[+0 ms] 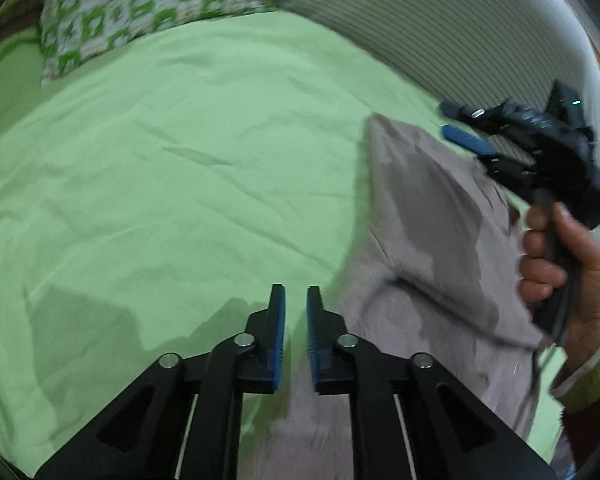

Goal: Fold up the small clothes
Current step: 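Release the sweater and pull both tools back over the folded strip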

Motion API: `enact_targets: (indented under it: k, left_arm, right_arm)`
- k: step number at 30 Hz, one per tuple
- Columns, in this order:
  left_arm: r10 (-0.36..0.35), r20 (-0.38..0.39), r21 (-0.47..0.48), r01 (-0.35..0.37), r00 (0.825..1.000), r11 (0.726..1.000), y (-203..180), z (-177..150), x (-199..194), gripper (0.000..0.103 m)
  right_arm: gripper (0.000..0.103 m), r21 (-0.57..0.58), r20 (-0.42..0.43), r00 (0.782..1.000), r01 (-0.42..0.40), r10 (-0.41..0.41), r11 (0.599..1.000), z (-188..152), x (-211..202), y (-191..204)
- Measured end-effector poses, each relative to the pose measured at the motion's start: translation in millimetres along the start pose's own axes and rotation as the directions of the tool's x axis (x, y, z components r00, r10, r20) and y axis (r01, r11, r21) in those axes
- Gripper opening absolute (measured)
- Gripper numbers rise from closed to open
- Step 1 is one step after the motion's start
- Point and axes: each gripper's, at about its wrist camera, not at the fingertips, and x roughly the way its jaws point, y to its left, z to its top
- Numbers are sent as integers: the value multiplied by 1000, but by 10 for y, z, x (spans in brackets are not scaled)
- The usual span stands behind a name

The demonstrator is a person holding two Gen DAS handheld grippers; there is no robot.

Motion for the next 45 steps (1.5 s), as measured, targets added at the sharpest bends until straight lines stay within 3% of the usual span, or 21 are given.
enact_targets:
  k: [3, 7, 12, 22, 26, 31, 39, 45]
  left_arm:
    - [-7, -27, 57, 8, 1000, 998, -51, -152, -97, 19]
    - [15, -60, 121, -7, 998, 993, -85, -368, -182, 41]
    - [42, -119, 164, -22, 992, 986, -12, -820, -324, 50]
    - [60, -206, 202, -17, 977, 979, 193, -1402, -478, 58]
    - [56, -225, 208, -8, 973, 978, 240, -1564, -539, 60]
    - [43, -243, 205, 8, 969, 979, 278, -1705, -591, 62]
    - [-21, -297, 172, 76, 955, 982, 347, -1850, -681, 65]
    - [-73, -352, 154, 135, 933, 979, 394, -2041, -752, 66]
  right_arm:
    - [47, 14, 54, 999, 5, -6, 1000, -268, -502, 32]
    - [50, 64, 74, 996, 48, -52, 997, -913, -1131, -11]
    - [50, 174, 83, 982, 153, -170, 973, -1746, -1799, -183]
    - [50, 423, 99, 908, 332, -407, 843, -3216, -2940, -491]
    - [51, 480, 86, 880, 375, -468, 793, -3625, -3171, -517]
    - [51, 511, 78, 869, 386, -489, 768, -3981, -3301, -468]
    - [52, 535, 76, 873, 372, -482, 759, -4337, -3369, -321]
    - [55, 516, 57, 889, 363, -454, 776, -4519, -3321, -180]
